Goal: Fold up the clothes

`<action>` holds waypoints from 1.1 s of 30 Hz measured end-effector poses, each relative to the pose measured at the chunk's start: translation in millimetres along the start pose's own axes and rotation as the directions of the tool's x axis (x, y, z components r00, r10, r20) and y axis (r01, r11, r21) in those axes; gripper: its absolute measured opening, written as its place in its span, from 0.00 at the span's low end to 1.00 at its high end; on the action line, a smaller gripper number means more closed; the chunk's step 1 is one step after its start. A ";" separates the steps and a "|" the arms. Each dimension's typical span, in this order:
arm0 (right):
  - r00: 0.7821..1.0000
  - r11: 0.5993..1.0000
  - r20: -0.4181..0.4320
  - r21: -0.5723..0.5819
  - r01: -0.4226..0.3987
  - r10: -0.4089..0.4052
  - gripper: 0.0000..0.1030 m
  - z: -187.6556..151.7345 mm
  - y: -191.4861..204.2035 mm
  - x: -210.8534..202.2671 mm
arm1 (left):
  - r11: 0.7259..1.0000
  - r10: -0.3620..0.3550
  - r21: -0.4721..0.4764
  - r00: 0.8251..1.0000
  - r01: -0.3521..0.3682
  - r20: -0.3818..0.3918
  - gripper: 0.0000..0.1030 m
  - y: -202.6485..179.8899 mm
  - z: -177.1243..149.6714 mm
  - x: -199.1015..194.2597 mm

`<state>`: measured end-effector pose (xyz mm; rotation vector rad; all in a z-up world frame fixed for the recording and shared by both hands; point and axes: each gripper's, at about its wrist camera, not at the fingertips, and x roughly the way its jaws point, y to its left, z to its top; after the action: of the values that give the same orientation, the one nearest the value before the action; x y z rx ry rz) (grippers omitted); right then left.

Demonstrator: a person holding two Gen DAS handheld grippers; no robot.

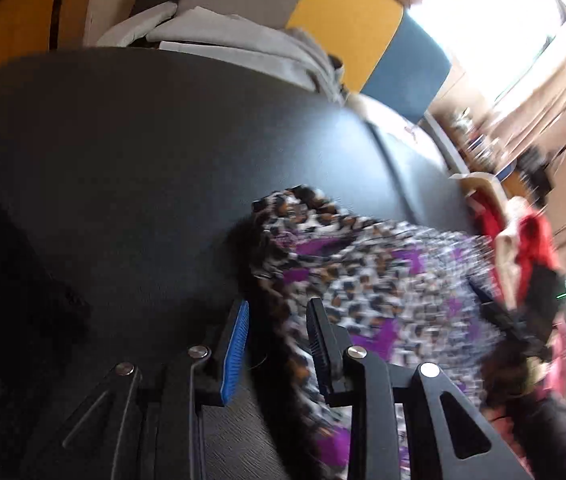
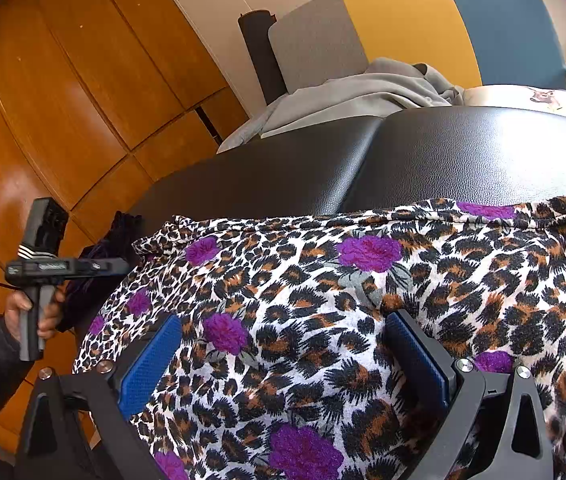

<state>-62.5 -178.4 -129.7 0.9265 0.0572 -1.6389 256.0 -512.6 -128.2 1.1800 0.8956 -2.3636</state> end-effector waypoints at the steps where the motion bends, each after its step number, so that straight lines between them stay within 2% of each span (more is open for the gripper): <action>1: 1.000 1.000 0.000 0.000 0.000 0.000 1.00 0.0 0.1 0.1 | 1.000 0.002 0.010 1.000 -0.002 -0.001 0.28 -0.5 3.0 3.1; 6: 1.000 1.000 0.002 0.003 -0.007 0.007 1.00 0.6 -0.6 -0.4 | 0.997 -0.077 -0.028 0.997 0.077 0.009 0.26 7.5 21.5 15.1; 7: 1.000 1.000 0.002 0.004 -0.008 0.008 1.00 0.6 -0.7 -0.6 | 0.995 -0.087 -0.037 0.996 0.088 0.021 0.15 8.2 25.3 15.3; 9: 1.000 1.000 0.002 0.004 -0.009 0.009 1.00 0.7 -1.0 -1.2 | 0.993 -0.090 -0.066 0.993 0.095 0.071 0.03 8.9 32.7 10.1; 10: 1.000 1.000 0.003 0.003 -0.008 0.008 1.00 0.6 -1.0 -1.3 | 0.990 -0.100 -0.087 0.990 0.109 0.098 0.04 11.5 34.8 6.9; 12: 1.000 1.000 0.002 0.000 -0.006 0.006 1.00 0.4 -0.8 -1.1 | 0.991 -0.042 -0.125 0.993 0.055 0.106 0.04 19.1 40.4 14.1; 16: 1.000 1.000 -0.002 -0.008 0.003 -0.003 1.00 -0.1 0.8 -0.2 | 0.993 0.046 -0.105 0.999 -0.045 0.006 0.05 15.7 41.1 47.3; 17: 1.000 1.000 -0.003 -0.010 0.005 -0.005 1.00 -0.1 1.4 0.0 | 0.993 0.052 -0.108 0.999 -0.050 0.013 0.06 13.1 39.8 45.8; 19: 1.000 1.000 -0.003 -0.013 0.009 -0.009 1.00 -0.1 2.5 0.2 | 0.988 0.036 -0.150 0.999 -0.032 0.023 0.15 10.0 37.0 35.2; 22: 1.000 1.000 -0.001 -0.006 0.002 -0.002 1.00 -0.4 2.6 -0.9 | 0.968 0.067 -0.247 0.993 -0.040 0.101 0.20 6.3 26.1 7.9; 24: 1.000 1.000 -0.001 -0.001 -0.002 0.002 1.00 0.7 1.8 -1.1 | 0.955 -0.005 -0.292 0.987 0.051 0.158 0.25 -5.1 8.2 -5.1; 28: 1.000 0.997 -0.026 0.072 -0.005 0.007 1.00 4.9 -0.2 -18.3 | 0.964 -0.112 -0.228 0.985 0.139 0.128 0.25 -51.5 -32.2 0.6; 30: 0.999 0.988 -0.007 0.146 -0.042 0.044 1.00 5.0 -3.9 -50.1 | 0.974 -0.135 -0.173 0.987 0.149 0.092 0.25 -74.7 -48.3 9.7; 33: 0.999 0.985 0.042 0.171 -0.026 0.019 1.00 -10.0 -9.6 -108.0 | 0.985 -0.134 -0.107 0.989 0.139 0.057 0.25 -93.3 -63.4 19.3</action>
<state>-66.3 -83.1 -77.1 1.0206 -0.1237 -1.6604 229.8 -401.6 -136.9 1.0425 1.1074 -2.4030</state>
